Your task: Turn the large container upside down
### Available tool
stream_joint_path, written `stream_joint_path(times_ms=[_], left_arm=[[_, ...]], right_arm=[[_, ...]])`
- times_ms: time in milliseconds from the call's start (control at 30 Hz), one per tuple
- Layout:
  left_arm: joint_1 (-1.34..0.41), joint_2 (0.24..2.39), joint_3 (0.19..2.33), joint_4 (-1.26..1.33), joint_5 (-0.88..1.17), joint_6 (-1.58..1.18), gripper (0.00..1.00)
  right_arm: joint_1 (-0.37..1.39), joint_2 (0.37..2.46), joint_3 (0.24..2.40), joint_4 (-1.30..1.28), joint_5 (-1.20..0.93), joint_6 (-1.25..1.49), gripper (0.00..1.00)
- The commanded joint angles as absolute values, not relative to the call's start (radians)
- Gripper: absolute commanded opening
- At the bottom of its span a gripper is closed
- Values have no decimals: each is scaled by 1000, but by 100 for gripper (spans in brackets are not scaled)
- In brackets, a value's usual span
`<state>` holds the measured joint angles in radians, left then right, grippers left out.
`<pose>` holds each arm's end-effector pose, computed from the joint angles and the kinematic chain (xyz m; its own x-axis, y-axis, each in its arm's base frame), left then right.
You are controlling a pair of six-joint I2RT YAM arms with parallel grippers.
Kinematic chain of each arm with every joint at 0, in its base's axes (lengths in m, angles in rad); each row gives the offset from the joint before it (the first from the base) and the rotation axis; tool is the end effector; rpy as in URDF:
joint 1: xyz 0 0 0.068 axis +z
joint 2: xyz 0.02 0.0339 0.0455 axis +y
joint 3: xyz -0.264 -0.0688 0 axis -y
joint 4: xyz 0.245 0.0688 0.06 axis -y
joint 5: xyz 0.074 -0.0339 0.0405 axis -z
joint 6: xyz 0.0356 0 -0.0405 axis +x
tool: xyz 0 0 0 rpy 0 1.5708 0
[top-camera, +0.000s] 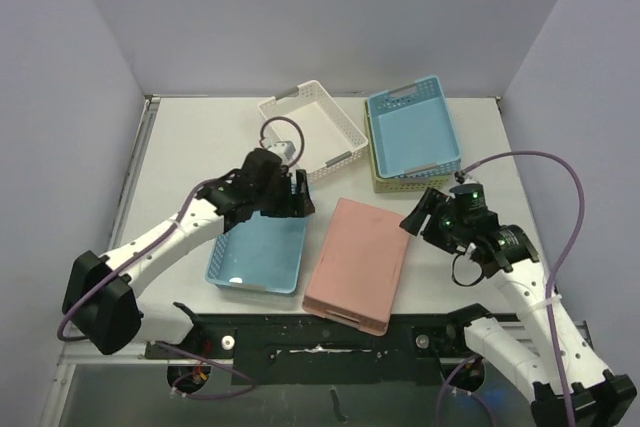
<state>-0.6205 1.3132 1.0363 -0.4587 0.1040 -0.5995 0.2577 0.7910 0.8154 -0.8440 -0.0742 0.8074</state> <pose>0.2305 -0.1693 0.2861 -0.8124 -0.1092 -0.5728 0.2211 0.8513 -0.4758 0.1469 0.0414 0.2871 -0.7076 0.5586 -0.4327 0.3011 0.7924 0.5306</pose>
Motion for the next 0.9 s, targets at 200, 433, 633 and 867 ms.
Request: stream_joint_path(times_ms=[200,433,633,867], left_arm=[[-822,1480,1069,-460,-196,-576,61],[-827,1521,1073,-474,-223,-598,17],[-805,1463,1178,-551,-222,-541,0],[-732,1379,1286,-619,-128,-493,0]], right_arm=[[397,816,839,-841,112,905,65],[396,794,852,-868,147,903,66],[396,800,855,-860,155,899,67],[396,805,851,-844,150,903,67]])
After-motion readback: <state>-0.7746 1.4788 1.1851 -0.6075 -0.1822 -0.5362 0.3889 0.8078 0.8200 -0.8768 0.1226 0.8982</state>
